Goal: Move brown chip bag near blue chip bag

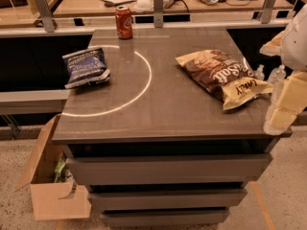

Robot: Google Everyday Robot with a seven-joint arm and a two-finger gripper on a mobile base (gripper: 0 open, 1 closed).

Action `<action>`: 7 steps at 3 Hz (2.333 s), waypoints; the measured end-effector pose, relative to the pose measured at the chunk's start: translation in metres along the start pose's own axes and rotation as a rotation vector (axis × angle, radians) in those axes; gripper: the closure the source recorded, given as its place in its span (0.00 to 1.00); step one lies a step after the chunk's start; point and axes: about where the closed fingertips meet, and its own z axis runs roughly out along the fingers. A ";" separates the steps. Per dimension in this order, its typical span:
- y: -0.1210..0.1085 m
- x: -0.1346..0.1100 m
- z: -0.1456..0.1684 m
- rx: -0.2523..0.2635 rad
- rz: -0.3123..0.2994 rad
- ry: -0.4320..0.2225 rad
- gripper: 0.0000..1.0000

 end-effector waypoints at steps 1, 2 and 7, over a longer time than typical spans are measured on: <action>0.000 0.000 0.000 0.000 0.000 0.000 0.00; -0.016 0.004 0.005 0.048 0.039 -0.026 0.00; -0.145 0.039 0.123 0.211 0.483 -0.493 0.00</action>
Offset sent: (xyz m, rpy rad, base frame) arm 0.0554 -0.0276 -0.0095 0.0849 -0.1430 -0.1397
